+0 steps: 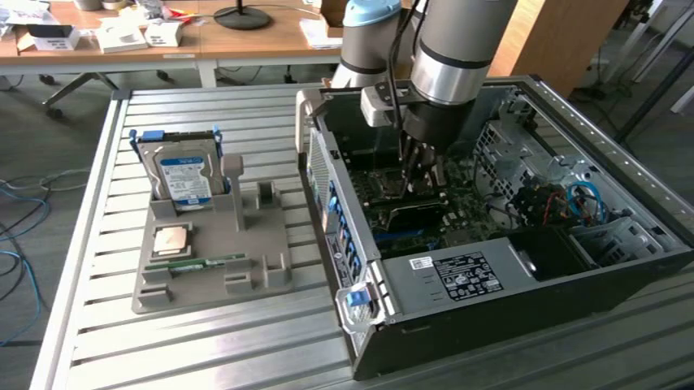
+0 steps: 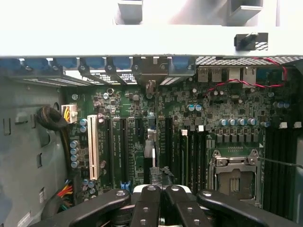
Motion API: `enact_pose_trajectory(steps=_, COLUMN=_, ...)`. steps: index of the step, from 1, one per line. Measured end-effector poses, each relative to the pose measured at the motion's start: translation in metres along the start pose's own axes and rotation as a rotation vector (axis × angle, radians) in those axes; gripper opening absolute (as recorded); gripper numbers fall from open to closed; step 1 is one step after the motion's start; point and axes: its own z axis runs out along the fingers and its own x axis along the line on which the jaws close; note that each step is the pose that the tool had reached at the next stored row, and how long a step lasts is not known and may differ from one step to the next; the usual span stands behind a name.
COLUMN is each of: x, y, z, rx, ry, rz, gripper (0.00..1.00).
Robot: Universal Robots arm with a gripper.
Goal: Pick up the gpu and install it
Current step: 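Press down on the gpu until it lock into place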
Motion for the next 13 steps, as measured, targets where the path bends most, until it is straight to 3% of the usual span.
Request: enact_pose_trajectory(steps=13, x=-0.0014, y=0.0022, z=0.0078, rx=0.0003, ry=0.0, rz=0.0, gripper=0.11)
